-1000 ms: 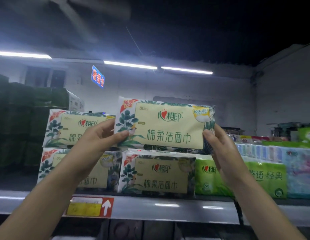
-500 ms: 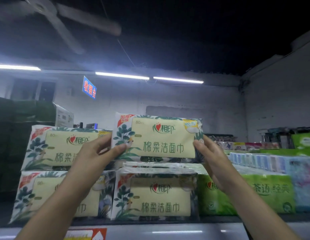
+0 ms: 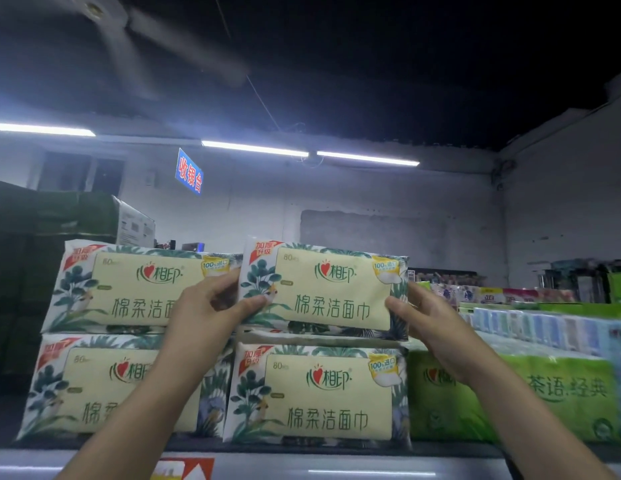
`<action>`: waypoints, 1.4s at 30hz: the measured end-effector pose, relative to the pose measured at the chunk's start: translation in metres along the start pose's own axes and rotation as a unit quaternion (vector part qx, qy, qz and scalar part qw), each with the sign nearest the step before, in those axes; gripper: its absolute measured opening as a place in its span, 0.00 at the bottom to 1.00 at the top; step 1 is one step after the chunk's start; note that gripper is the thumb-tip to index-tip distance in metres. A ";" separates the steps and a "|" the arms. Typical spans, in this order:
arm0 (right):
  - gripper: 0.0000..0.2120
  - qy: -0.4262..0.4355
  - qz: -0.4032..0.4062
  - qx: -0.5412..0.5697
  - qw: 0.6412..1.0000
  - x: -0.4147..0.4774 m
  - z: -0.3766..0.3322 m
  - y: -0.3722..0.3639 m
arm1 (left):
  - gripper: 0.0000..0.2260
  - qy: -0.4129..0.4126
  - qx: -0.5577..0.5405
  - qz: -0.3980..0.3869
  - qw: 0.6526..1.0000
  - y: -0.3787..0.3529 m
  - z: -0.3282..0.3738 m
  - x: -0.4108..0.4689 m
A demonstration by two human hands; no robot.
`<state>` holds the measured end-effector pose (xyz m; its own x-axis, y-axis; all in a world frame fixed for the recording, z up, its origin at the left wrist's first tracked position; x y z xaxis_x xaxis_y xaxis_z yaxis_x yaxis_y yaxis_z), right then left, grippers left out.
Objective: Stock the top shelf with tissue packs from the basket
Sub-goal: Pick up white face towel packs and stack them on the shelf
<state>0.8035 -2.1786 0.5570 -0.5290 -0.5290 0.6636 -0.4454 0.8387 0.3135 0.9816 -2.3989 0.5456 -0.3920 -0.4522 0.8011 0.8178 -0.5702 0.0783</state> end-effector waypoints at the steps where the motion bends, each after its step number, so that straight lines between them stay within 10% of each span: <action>1: 0.30 -0.005 0.004 -0.005 1.000 0.002 0.000 0.001 | 0.09 -0.005 0.019 0.007 1.000 -0.001 -0.002 0.001; 21: 0.38 -0.037 0.021 -0.093 0.995 0.001 0.007 -0.004 | 0.25 -0.133 0.265 0.102 0.950 -0.023 -0.042 -0.019; 31: 0.44 -0.036 0.000 -0.116 0.993 0.003 0.013 -0.002 | 0.24 -0.135 0.238 0.092 0.957 -0.019 -0.045 -0.016; 37: 0.20 -0.045 0.000 -0.091 0.995 0.002 0.012 -0.007 | 0.27 -0.131 0.198 0.087 0.967 -0.016 -0.040 -0.016; 42: 0.37 -0.016 0.038 -0.118 0.992 0.001 0.006 -0.011 | 0.28 -0.124 0.145 0.091 0.977 -0.015 -0.034 -0.016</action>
<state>0.8035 -2.1894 0.5497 -0.5791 -0.4638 0.6705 -0.2235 0.8812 0.4165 0.9612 -2.4065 0.5112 -0.1435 -0.3278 0.9338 0.9636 -0.2614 0.0563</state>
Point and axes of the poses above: each hand's wrist, its own x-axis towards the middle knuckle, its own y-axis out of the back of the hand, z = x × y, the point moved 1 cm from there along x, towards the middle knuckle, and after that the axes turned 1 degree about x, right-handed, at the moved point
